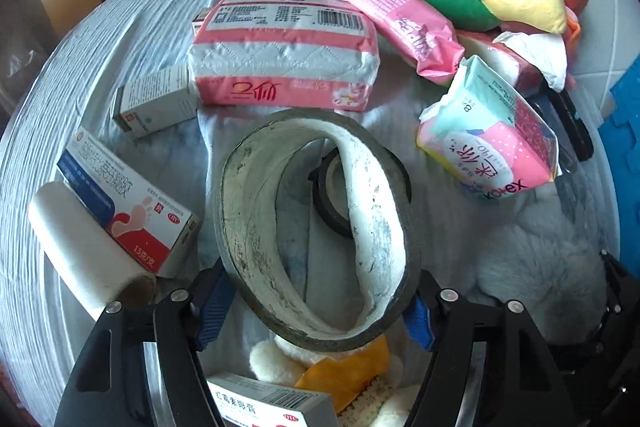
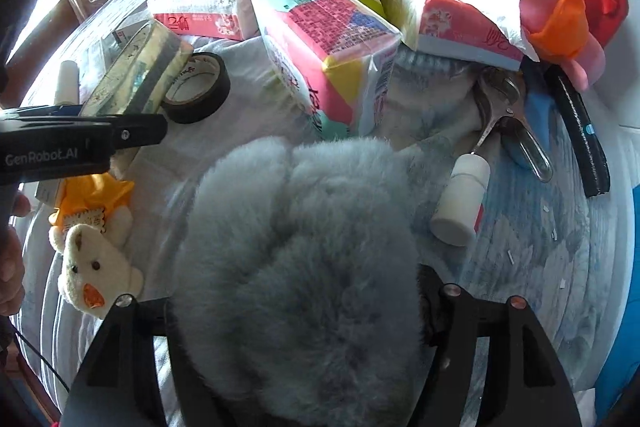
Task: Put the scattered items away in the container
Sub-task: 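Grasp the grey fluffy plush with the right tool while the left tool grasps the tape roll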
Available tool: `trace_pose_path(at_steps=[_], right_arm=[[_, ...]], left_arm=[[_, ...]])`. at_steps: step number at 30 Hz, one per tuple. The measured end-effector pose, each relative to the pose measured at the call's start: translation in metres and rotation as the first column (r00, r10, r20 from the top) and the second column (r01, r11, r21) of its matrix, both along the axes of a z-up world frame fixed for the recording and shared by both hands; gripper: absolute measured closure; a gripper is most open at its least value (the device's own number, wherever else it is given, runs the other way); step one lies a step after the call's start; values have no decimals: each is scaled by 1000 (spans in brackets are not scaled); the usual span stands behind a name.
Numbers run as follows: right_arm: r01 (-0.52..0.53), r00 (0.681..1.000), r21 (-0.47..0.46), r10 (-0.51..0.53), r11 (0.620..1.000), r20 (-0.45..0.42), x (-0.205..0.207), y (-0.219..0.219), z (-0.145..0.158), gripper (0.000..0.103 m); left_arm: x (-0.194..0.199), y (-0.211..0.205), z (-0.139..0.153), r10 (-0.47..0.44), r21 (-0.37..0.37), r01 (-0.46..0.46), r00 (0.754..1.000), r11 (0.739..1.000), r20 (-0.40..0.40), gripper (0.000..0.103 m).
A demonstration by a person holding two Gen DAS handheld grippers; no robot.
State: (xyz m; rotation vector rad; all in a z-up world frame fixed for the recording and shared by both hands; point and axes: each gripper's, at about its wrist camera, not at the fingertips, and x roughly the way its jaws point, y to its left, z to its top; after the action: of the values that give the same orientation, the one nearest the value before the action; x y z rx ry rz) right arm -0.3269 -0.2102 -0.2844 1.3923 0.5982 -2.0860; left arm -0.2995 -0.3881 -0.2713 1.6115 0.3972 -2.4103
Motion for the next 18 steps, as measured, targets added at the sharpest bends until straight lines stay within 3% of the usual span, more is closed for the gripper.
trace_pose_path(at_steps=[2,8,9,11,12,18], right_arm=[[36,999,11,-36,999,-1,-3,3,-2,15],[48,999,-12,-48,999,1,-1,10,-4,8],[46,999,-33,-46,998,7,0,12,-3,18],[44,999,-54,-44,998,-13,3,14,2,60],[37,999,-62,-39,997,-28,5,15,5,68],[65,998,-226,-64,972,14,9,44,34,69]], left_arm=[[0,0,0,-12,-8,12,1000,1000,3,34],[10,6,1,-39,-45,38,999,998,-4,35],[12,8,2,-46,-54,46,999,997,-6,35],[16,10,4,-59,-72,58,998,996,-9,36],[17,11,6,-64,-78,63,998,995,-15,36],[29,17,35,-107,-143,93,990,985,-94,39]])
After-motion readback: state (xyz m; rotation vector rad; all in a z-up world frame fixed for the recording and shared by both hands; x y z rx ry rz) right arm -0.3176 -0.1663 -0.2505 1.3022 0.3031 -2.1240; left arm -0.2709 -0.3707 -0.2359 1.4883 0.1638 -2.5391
